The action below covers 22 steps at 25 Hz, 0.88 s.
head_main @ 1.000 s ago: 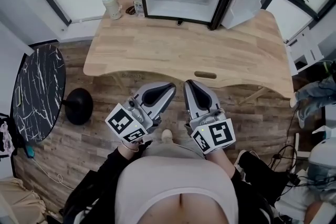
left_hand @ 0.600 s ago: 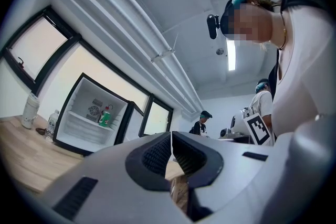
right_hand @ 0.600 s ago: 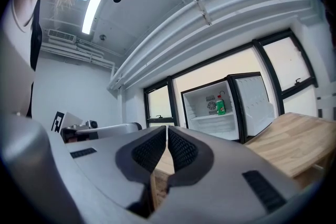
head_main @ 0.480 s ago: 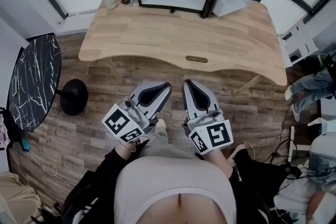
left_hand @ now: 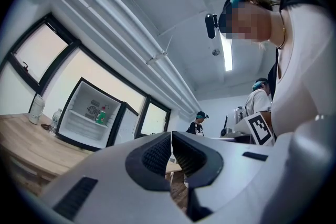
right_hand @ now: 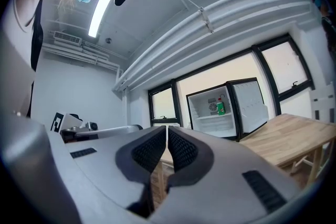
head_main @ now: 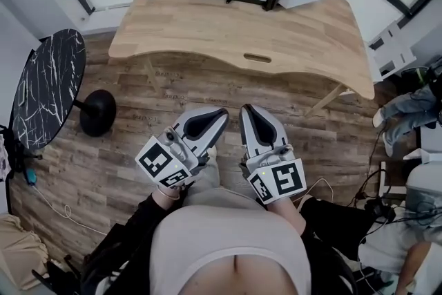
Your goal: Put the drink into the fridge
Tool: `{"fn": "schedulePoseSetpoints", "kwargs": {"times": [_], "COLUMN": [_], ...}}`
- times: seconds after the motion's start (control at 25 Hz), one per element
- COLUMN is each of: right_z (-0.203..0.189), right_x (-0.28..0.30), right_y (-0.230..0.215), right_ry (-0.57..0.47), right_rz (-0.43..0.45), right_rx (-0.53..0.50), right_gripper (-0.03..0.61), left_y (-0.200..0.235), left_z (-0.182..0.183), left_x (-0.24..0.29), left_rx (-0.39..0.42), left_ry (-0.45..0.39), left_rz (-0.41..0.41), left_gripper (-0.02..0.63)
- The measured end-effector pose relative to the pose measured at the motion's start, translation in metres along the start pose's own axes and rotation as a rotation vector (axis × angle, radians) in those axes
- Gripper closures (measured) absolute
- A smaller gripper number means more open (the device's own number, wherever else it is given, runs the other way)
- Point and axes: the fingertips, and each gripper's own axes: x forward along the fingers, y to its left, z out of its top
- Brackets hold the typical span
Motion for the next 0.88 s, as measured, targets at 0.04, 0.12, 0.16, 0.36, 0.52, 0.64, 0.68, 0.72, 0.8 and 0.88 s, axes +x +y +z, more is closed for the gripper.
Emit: {"fn": "schedulePoseSetpoints", "kwargs": {"times": [0.04, 0.12, 0.16, 0.36, 0.52, 0.64, 0.68, 0.72, 0.8, 0.88], "right_z": [0.002, 0.006, 0.008, 0.009, 0.014, 0.017, 0.016, 0.016, 0.015, 0.015], "right_x": [-0.007, -0.020, -0.025, -0.044, -0.052, -0.055, -0.056, -0.057, -0.059, -0.059], "right_y": [0.003, 0.008, 0.011, 0.027, 0.032, 0.034, 0.035, 0.038, 0.045, 0.052], "right_ry": [-0.006, -0.021, -0.028, -0.020, -0.024, -0.032, -0.031, -0.028, -0.024, -0.028], "right_rz": [0.002, 0.008, 0.011, 0.018, 0.008, -0.007, -0.011, -0.015, -0.019, -0.018], "right_rx": [0.001, 0.011, 0.018, 0.015, 0.004, 0.000, 0.000, 0.002, 0.011, 0.013], "right_gripper": [0.543, 0.543, 0.543, 0.543, 0.543, 0.543, 0.543, 0.543, 0.543, 0.543], "left_y": [-0.007, -0.021, -0.027, -0.047, -0.055, -0.058, -0.059, -0.060, -0.062, -0.063], "left_z": [0.000, -0.001, 0.000, 0.002, 0.007, 0.009, 0.010, 0.012, 0.014, 0.017], "left_x": [-0.003, -0.008, -0.011, -0.025, -0.031, -0.031, -0.032, -0.034, -0.039, -0.044], "left_rx": [0.000, 0.000, 0.000, 0.000, 0.008, 0.014, 0.015, 0.014, 0.012, 0.015], "left_ry": [-0.002, -0.005, -0.005, -0.007, -0.014, -0.012, -0.012, -0.011, -0.006, -0.004], "left_rz": [0.003, 0.008, 0.010, 0.019, 0.014, -0.004, -0.008, -0.011, -0.015, -0.018], "left_gripper": [0.601, 0.601, 0.601, 0.601, 0.601, 0.601, 0.601, 0.601, 0.601, 0.601]}}
